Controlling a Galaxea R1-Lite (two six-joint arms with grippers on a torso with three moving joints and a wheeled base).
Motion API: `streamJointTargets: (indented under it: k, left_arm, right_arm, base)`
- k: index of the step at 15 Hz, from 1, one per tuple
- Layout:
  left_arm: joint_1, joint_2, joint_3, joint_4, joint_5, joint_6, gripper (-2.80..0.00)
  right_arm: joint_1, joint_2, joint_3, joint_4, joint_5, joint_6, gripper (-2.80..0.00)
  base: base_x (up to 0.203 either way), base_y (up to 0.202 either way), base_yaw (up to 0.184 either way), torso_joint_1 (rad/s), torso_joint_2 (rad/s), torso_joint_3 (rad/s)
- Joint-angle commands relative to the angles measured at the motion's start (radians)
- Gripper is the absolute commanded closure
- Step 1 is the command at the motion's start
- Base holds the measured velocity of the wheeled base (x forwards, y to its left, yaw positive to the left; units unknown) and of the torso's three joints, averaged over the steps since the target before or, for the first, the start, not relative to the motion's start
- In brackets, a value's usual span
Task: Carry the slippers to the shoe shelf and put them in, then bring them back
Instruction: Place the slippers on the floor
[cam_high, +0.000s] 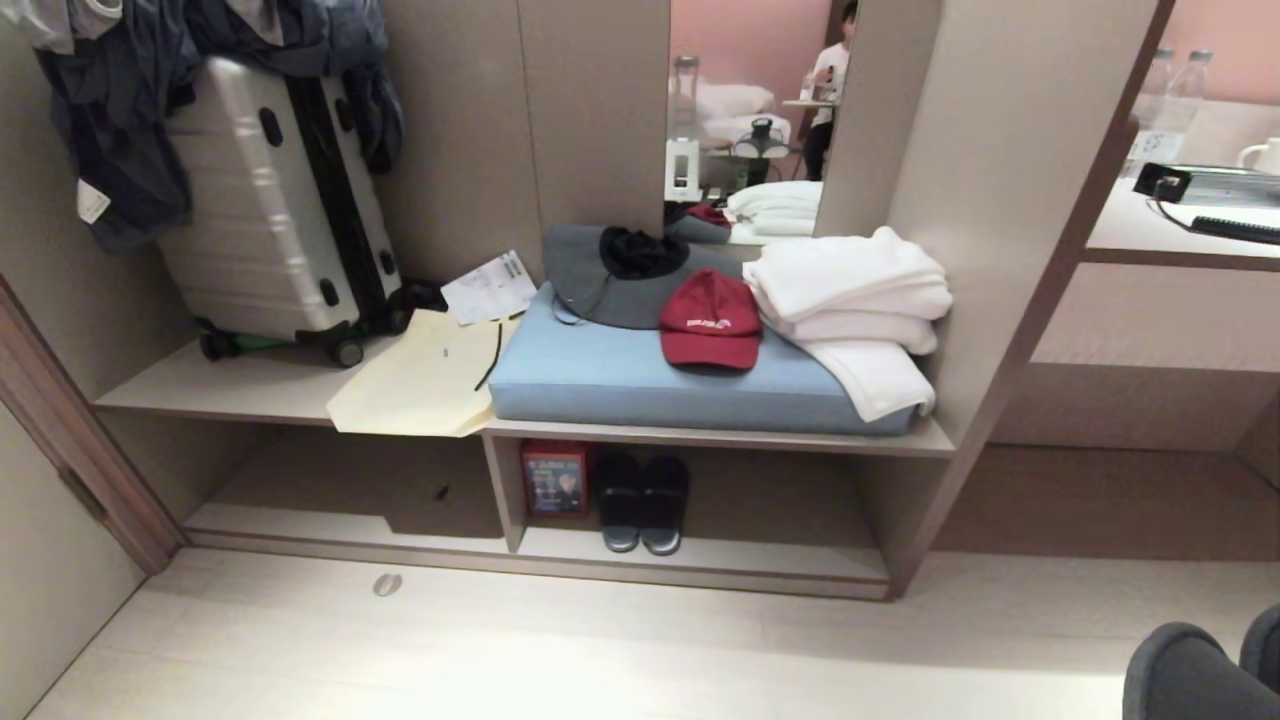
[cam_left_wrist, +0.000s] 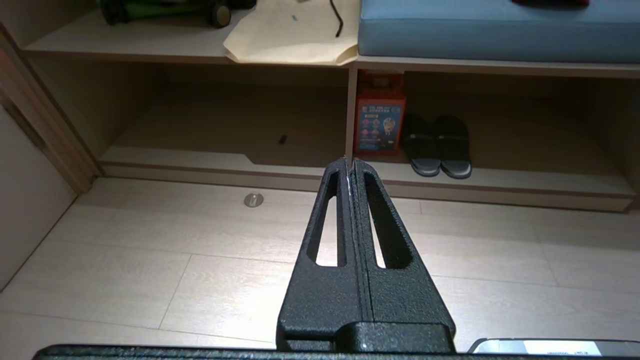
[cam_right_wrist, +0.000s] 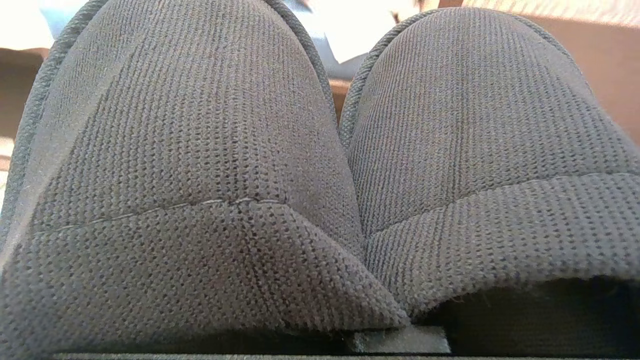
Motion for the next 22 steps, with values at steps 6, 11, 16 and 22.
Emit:
streamJointTargets:
  k: [6,11,16,22]
  left_arm:
    - [0.000,0.001,0.002,0.000,-0.001,0.004,0.00]
    - [0.000,0.001,0.002,0.000,-0.004,0.007,0.00]
    - [0.000,0.001,0.002,0.000,-0.002,0.007,0.00]
    - [0.000,0.003,0.002,0.001,-0.004,0.010,0.00]
  right_arm:
    - [0.000,-0.002,0.002,0.000,0.000,-0.001,0.00]
    - [0.000,-0.002,0.002,0.000,0.000,-0.001,0.00]
    - [0.000,0.000,0.002,0.000,0.000,-0.001,0.00]
    - [-0.001,0.000,0.002,0.000,0.000,-0.001,0.00]
  base:
    - [0.000,0.000,0.000,0.003,0.00,0.122]
    - [0.000,0.000,0.000,0.000,0.00,0.000]
    - [0.000,0.000,0.000,0.000,0.00,0.000]
    - [0.000,-0.130,0.001,0.002,0.00,0.001]
